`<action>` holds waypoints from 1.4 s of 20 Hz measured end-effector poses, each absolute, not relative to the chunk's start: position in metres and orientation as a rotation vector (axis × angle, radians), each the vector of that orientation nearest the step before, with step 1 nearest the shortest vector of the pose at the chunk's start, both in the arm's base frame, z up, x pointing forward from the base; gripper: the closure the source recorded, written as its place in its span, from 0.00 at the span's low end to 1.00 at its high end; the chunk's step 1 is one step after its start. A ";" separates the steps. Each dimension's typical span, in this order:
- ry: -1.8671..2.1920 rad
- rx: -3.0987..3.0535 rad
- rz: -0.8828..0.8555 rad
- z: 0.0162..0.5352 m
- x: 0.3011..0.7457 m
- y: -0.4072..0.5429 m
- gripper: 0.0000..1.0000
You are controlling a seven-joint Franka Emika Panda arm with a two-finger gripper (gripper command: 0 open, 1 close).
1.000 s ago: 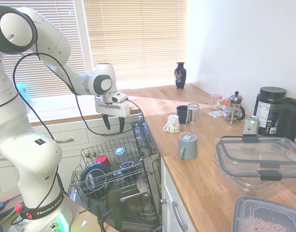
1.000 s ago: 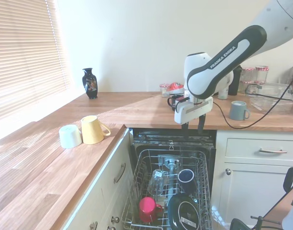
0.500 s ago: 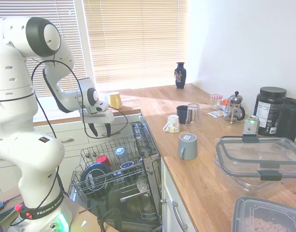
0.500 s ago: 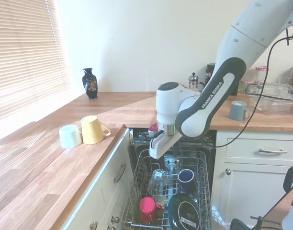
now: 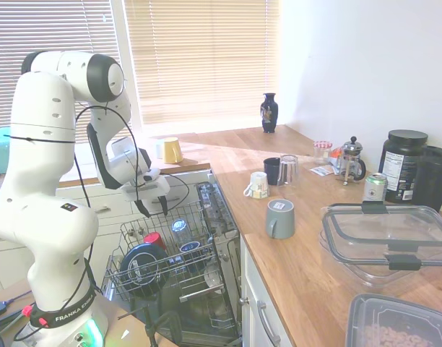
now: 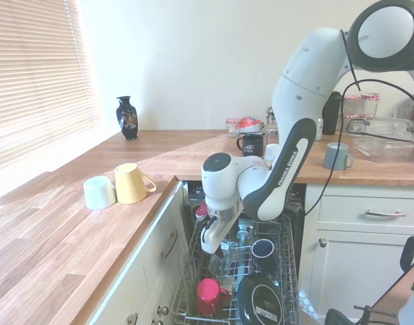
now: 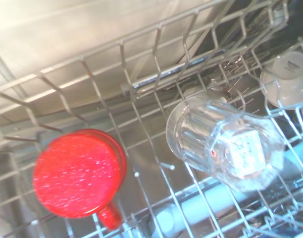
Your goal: Unload the red mug from the dishwasher
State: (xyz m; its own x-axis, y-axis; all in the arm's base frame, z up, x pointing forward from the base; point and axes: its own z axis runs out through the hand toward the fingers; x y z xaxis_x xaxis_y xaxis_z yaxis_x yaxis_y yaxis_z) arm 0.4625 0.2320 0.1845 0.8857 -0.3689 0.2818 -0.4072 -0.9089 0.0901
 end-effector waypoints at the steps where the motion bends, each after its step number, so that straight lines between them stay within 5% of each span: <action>1: -0.593 2.906 0.380 0.176 0.466 0.232 0.00; 28: -0.130 2.873 0.225 0.045 0.464 0.269 0.00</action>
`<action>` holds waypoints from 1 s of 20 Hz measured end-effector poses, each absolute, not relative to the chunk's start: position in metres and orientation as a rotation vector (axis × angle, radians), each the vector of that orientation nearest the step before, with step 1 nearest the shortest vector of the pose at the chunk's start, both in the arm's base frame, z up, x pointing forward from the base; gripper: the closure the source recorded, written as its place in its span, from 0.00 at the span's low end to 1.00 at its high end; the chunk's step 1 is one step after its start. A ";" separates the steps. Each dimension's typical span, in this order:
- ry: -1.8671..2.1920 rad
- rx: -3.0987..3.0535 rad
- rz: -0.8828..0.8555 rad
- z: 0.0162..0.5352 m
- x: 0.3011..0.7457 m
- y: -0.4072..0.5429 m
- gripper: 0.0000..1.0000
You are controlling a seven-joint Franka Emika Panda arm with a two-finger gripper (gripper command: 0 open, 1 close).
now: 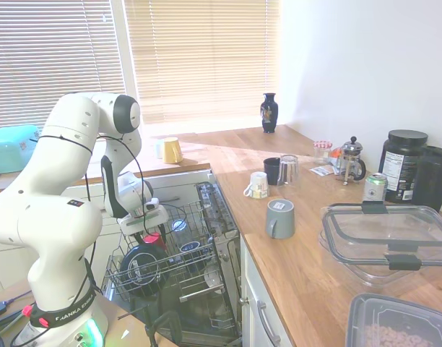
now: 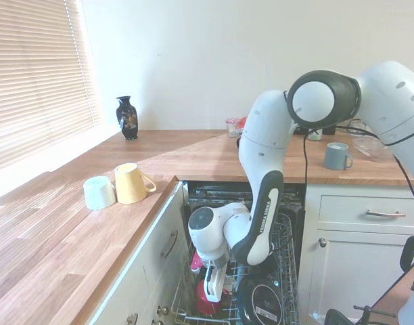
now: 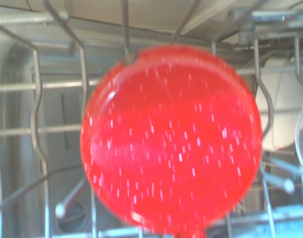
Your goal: Unload the red mug from the dishwasher
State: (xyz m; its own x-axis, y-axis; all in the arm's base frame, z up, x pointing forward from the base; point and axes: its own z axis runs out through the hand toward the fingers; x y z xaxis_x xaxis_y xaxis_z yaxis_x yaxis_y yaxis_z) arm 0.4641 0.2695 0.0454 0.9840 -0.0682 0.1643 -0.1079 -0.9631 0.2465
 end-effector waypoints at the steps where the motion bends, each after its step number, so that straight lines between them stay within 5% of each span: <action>1: -0.123 2.874 0.227 0.043 0.466 0.271 0.00; 15: -0.041 2.886 0.190 0.005 0.494 0.279 0.00; 16: -0.032 2.886 0.188 0.004 0.496 0.281 1.00; 20: -0.014 2.886 0.185 0.004 0.502 0.288 1.00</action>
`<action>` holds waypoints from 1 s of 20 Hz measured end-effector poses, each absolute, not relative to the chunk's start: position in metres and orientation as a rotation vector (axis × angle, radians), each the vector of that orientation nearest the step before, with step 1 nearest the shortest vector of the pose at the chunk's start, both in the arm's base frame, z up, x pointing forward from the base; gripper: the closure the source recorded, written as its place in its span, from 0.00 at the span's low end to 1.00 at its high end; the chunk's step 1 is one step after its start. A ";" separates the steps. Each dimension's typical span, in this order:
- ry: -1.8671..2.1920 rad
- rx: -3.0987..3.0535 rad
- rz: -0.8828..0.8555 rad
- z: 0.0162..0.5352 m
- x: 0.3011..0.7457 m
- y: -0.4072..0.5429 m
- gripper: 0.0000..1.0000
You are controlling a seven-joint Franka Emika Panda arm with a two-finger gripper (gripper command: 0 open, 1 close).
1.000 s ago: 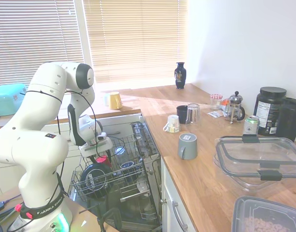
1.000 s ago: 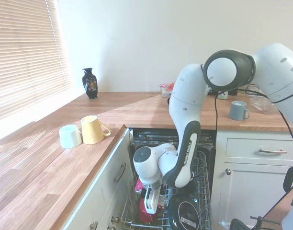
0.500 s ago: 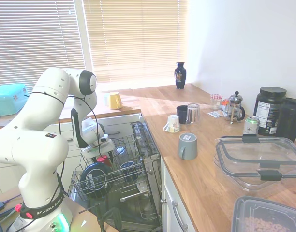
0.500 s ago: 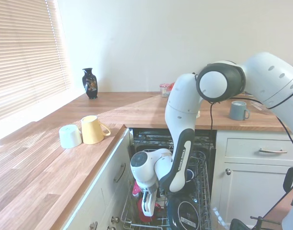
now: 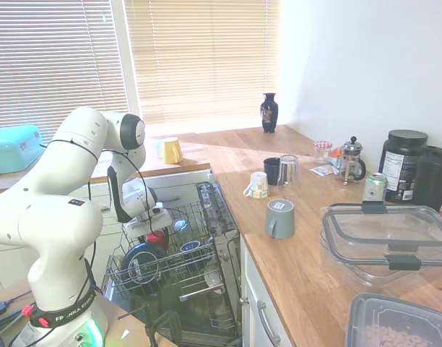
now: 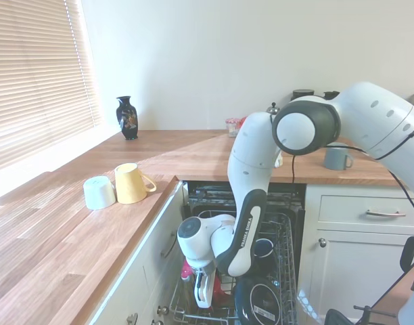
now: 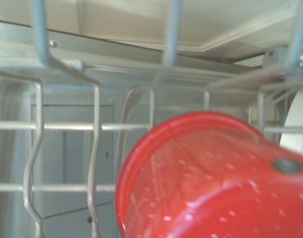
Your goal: Unload the red mug from the dishwasher
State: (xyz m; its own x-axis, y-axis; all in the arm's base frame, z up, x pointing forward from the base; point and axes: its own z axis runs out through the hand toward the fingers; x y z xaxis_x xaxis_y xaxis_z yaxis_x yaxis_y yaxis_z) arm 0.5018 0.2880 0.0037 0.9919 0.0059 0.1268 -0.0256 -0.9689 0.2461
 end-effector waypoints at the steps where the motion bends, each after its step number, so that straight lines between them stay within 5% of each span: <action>1: -0.015 2.886 0.184 0.004 0.502 0.288 1.00; 20: -0.232 2.900 0.302 0.010 0.489 0.251 1.00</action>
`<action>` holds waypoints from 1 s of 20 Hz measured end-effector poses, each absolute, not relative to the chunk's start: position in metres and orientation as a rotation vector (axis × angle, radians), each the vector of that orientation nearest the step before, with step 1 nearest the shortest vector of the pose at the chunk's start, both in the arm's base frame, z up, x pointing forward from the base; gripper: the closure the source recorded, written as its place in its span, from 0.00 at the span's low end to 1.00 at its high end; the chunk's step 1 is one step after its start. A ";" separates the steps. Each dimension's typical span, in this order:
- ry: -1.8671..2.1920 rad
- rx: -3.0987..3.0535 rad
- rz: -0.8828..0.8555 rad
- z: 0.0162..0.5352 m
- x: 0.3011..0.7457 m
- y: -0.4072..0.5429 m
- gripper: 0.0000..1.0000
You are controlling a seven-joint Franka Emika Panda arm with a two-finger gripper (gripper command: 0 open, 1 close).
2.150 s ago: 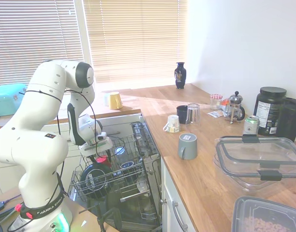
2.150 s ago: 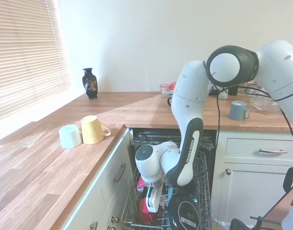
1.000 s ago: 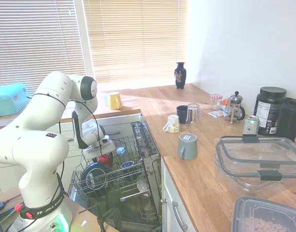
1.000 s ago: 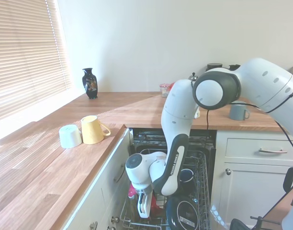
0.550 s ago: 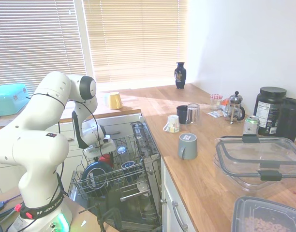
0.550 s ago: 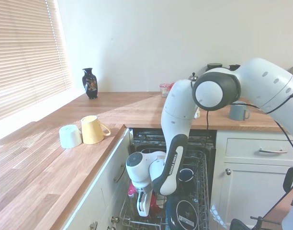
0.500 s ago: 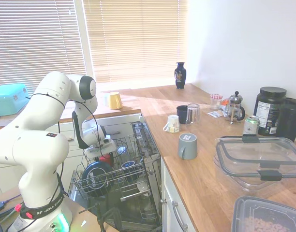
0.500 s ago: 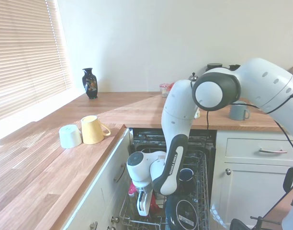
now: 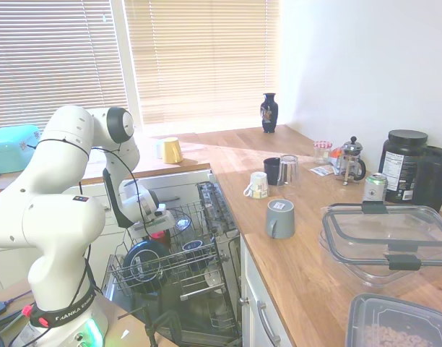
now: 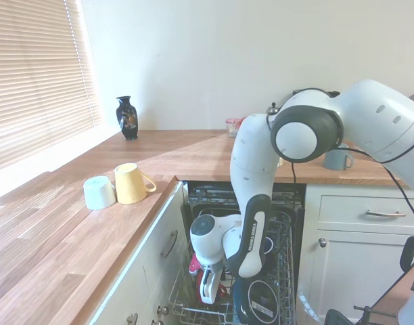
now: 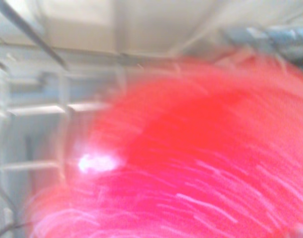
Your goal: Unload the red mug from the dishwasher
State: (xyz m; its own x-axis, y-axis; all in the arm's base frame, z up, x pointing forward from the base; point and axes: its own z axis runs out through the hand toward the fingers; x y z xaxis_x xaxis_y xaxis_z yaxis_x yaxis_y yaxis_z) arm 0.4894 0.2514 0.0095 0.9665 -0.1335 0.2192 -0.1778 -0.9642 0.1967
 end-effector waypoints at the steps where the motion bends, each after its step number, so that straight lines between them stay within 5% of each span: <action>1: -0.250 2.893 0.315 0.014 0.490 0.248 1.00; 20: -0.278 2.910 0.307 0.018 0.461 0.275 1.00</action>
